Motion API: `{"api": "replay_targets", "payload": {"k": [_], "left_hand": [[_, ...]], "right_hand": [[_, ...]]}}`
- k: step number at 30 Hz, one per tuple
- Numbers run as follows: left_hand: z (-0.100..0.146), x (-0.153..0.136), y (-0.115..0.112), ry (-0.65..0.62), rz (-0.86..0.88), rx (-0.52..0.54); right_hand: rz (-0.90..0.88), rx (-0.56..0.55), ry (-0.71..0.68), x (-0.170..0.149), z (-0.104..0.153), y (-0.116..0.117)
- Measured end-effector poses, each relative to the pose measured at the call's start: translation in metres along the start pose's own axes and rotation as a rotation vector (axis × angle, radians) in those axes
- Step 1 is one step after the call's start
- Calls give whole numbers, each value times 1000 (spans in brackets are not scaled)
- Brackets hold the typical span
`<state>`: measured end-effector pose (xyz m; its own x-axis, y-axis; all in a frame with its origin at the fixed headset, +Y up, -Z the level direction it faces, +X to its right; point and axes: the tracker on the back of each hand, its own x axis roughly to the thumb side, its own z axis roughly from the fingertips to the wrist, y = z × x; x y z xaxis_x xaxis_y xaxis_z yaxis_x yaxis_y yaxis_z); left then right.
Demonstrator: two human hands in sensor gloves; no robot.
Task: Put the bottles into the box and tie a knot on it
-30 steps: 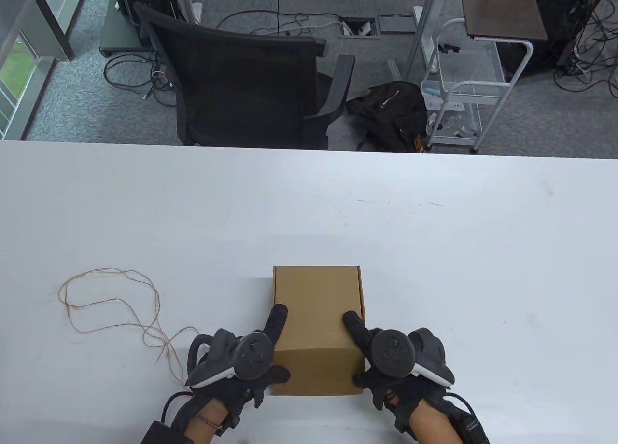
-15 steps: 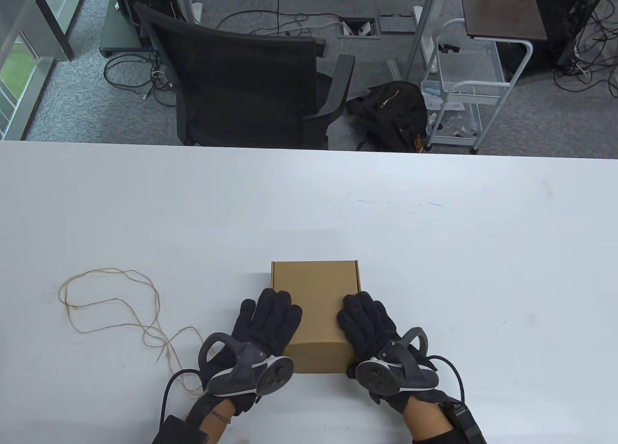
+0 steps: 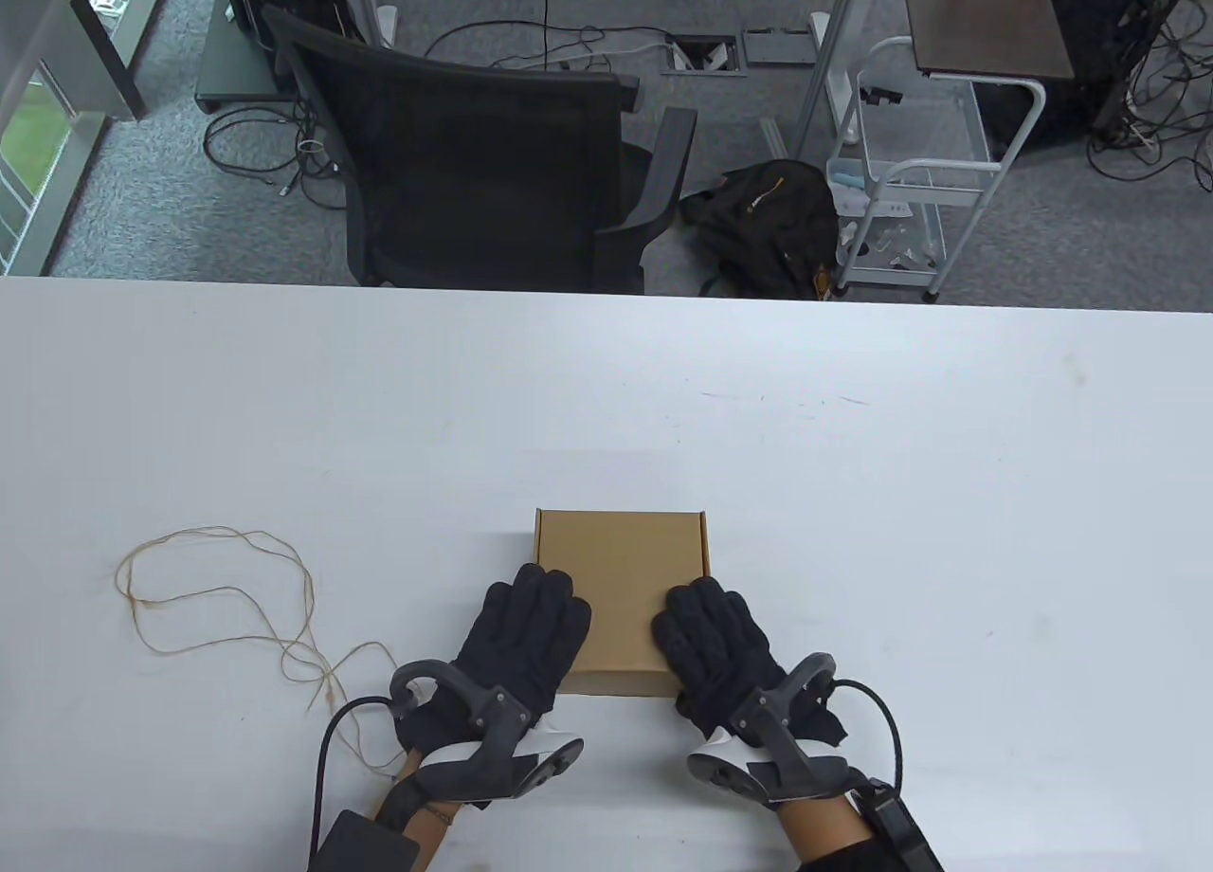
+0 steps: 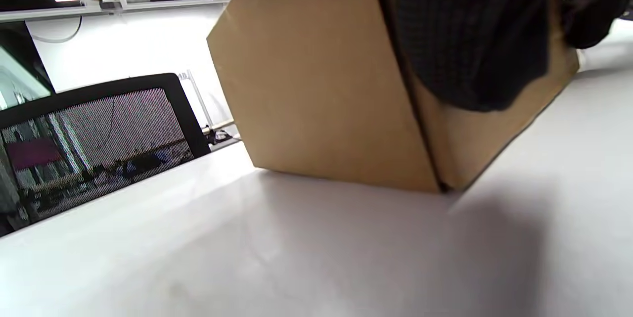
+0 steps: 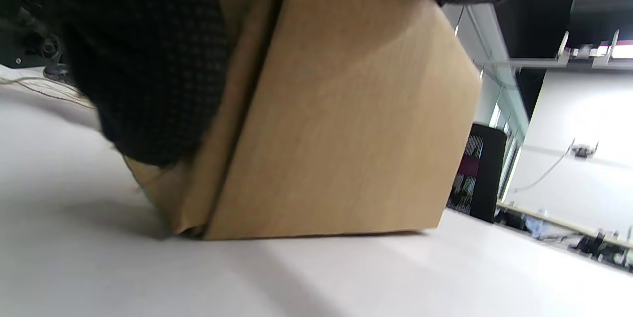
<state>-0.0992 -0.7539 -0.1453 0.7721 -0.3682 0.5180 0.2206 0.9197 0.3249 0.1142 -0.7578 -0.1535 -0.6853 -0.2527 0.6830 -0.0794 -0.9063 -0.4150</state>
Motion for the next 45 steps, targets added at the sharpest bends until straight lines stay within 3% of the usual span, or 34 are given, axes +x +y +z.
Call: {"api": "replay_targets", "payload": {"k": [9,20,24,30,32,35,37,42,45], "left_hand": [[-1,-1,0,4,16,11],[-7,-9,9,4,107,-66],[-3,-31,17,1,253,-90],[23,-87,27,138,409,-73],[29,-100,23,188,437,-180],[34,-110,5,224,495,-488],[35,-109,-7,243,520,-628],[32,-99,-43,234,439,-777],[27,-92,-50,215,424,-720]], "right_hand": [[-10,-17,14,0,0,-1],[-143,82,50,-9,-2,-2],[-152,79,51,-11,-2,-4],[-199,78,58,-14,-1,-5],[-207,73,61,-14,-1,-5],[-204,73,61,-14,-1,-6],[-204,75,63,-14,-1,-5],[-237,67,71,-14,0,-5],[-254,65,72,-14,1,-5]]}}
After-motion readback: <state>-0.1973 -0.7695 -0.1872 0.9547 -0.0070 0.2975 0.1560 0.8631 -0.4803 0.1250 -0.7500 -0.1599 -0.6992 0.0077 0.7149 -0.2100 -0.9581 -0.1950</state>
